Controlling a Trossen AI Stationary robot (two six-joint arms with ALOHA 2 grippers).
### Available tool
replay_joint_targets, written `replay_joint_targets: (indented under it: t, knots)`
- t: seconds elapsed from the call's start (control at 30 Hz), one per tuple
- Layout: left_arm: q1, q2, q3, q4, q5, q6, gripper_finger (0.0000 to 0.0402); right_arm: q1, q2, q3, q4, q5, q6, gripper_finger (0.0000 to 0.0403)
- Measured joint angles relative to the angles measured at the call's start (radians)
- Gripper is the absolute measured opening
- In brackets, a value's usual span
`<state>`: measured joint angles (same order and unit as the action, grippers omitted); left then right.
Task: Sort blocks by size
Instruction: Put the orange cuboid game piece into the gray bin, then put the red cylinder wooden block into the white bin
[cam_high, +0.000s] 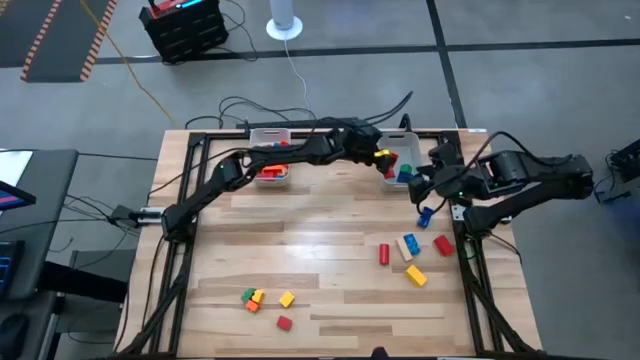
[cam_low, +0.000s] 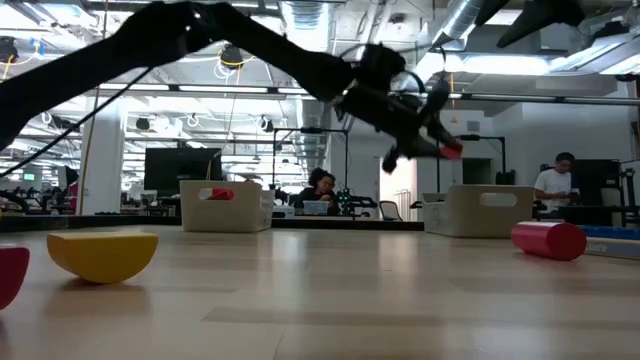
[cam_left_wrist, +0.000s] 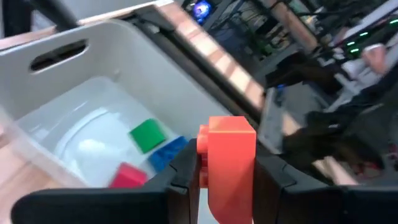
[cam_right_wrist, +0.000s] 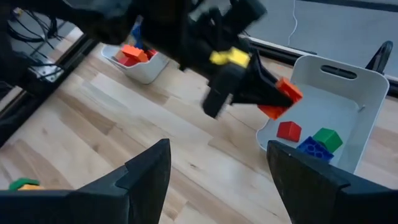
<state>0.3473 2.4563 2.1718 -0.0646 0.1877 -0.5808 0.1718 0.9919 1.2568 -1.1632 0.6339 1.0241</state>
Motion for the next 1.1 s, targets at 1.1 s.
replay_joint_targets:
  t: [1.1]
  knots:
    - [-0.04, 0.033, 0.005, -0.062, -0.016, 0.183, 0.023, 0.004, -0.027, 0.0, -0.004, 0.046, -0.022, 0.029]
